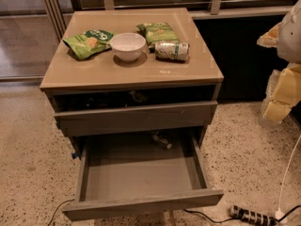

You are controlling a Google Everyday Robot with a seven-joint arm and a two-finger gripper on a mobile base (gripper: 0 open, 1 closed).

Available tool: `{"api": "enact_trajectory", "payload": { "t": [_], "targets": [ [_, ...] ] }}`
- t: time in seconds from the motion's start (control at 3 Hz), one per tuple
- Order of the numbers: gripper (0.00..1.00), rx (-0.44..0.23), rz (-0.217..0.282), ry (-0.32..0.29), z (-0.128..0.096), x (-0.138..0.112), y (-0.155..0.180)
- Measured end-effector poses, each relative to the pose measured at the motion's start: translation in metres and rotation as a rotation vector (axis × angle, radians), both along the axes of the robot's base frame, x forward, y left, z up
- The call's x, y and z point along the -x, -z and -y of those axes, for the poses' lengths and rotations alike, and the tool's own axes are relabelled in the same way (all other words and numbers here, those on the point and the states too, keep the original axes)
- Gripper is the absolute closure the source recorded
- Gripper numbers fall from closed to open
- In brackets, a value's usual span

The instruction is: Place 7up can into middle drawer

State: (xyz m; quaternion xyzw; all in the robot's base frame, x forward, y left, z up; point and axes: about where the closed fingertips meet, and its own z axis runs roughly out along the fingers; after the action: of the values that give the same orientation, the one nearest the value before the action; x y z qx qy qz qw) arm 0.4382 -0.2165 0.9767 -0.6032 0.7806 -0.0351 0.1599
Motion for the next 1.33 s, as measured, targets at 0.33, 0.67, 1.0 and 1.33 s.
{"api": "enact_trajectory", "payload": {
  "t": [0.33, 0.67, 1.0, 1.33],
  "targets": [
    [0.0, 0.0, 0.0, 0.0, 0.0, 0.0, 0.0],
    [0.0, -0.014, 0.042, 0.007, -0.005, -0.02, -0.008],
    [0.0, -0.042, 0.091, 0.02, -0.019, -0.064, -0.011],
    [0.0, -0.06, 0.111, 0.032, -0.03, -0.095, -0.006]
  ]
}}
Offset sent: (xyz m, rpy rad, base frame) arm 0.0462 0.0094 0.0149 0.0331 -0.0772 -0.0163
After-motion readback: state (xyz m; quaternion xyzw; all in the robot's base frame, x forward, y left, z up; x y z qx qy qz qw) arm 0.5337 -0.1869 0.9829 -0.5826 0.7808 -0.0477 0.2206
